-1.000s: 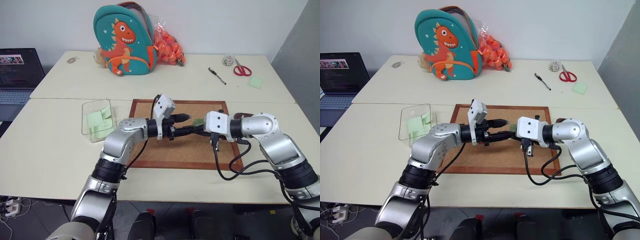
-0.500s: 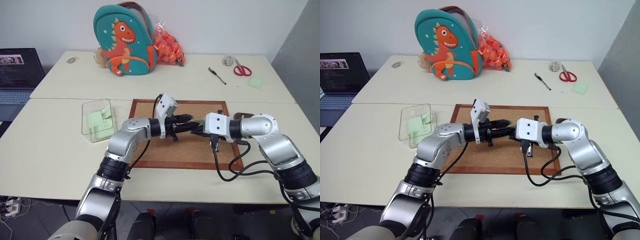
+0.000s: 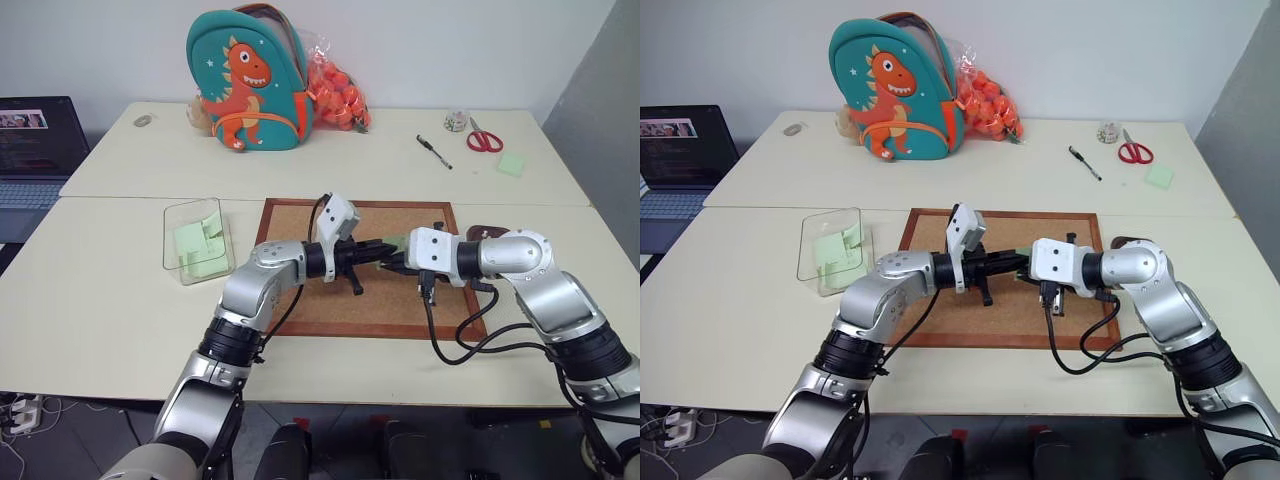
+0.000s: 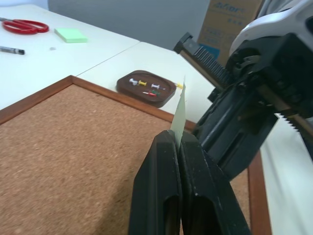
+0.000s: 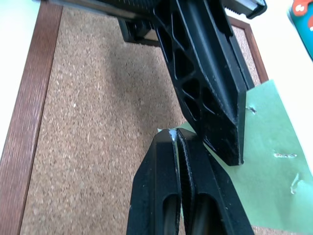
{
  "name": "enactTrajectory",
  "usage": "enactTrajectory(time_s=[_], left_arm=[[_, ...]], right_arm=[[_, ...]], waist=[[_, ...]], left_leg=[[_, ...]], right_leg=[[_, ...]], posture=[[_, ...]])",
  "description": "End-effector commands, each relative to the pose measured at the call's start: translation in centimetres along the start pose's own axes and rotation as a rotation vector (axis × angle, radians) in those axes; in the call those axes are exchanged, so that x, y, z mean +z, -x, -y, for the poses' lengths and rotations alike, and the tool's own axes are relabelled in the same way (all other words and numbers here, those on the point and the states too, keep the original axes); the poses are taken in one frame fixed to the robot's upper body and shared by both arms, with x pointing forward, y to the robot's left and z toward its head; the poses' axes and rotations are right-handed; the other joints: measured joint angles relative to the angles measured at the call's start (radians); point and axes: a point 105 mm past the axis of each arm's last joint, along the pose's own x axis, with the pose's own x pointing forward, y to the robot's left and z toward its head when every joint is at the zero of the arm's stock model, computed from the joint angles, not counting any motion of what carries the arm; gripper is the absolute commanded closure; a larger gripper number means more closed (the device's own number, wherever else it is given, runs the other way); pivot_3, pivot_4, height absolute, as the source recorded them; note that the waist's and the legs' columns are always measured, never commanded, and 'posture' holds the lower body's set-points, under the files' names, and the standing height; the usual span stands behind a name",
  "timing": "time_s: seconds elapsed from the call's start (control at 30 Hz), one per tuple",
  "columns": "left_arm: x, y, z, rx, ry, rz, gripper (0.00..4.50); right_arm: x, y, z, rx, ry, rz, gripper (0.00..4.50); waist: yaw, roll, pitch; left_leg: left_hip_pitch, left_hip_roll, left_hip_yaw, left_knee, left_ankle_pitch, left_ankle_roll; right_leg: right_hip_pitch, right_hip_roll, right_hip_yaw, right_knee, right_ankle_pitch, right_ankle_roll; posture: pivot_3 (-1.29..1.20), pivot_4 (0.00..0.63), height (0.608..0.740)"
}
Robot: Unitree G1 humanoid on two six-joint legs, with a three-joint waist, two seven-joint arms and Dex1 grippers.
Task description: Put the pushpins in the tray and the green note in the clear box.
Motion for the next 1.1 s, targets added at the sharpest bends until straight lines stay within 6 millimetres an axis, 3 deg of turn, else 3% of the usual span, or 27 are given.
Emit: enactTrajectory(time_s=[0.03,0.47,0.7,0.83,0.97,1.1], left_arm=[[-0.4,0.3,-0.6,0.041,-0.011,-0.011,4.46],[-1.0,1.0,-1.4,0.095,-0.001,-0.026,4.46],[-0.5,1.1,-1.6,0.111,0.012,0.000,4.46],[0.6,1.3,-1.5,0.114,0.031,0.040,4.46],[0.9,1.5,-1.2,0.110,0.032,0.045,4.46],[0.8,1.6,-0.9,0.103,0.033,0.042,4.46]], right_arm=[[1.9,1.4,1.4,-0.103,0.029,0.072,4.50],[2.9,3.4,2.0,-0.249,-0.212,0.210,4.50],[2.3,4.9,2.7,-0.347,-0.314,0.216,4.50],[-0.7,8.1,4.4,-0.527,-0.377,0.119,4.50],[-6.7,10.8,5.5,-0.723,-0.477,-0.064,4.50],[-10.8,12.2,6.2,-0.837,-0.556,-0.153,4.50]], waist=[[0.001,0.000,0.000],[0.000,0.000,0.000],[0.001,0.000,0.000],[0.002,0.000,0.000],[0.002,0.000,0.000],[-0.002,0.000,0.000]], left_leg=[[0.000,0.000,0.000,0.000,0.000,0.000],[0.000,0.000,0.000,0.000,0.000,0.000],[0.000,0.000,0.000,0.000,0.000,0.000],[0.000,0.000,0.000,0.000,0.000,0.000],[0.000,-0.001,0.000,0.000,0.000,0.000],[0.000,-0.001,0.002,0.000,0.000,0.000]], right_leg=[[0.000,0.000,0.000,0.000,0.000,0.000],[0.000,0.000,0.000,0.000,0.000,0.000],[0.000,0.000,0.000,0.001,0.000,0.000],[0.000,0.000,0.000,0.001,0.000,0.000],[0.001,-0.001,0.000,0.000,0.000,0.000],[0.000,0.000,0.001,0.001,0.000,0.000]], posture=[[0.00,0.150,0.740],[0.00,0.150,0.740],[0.00,0.150,0.740],[0.00,0.150,0.740],[0.00,0.150,0.740],[0.00,0.150,0.740]])
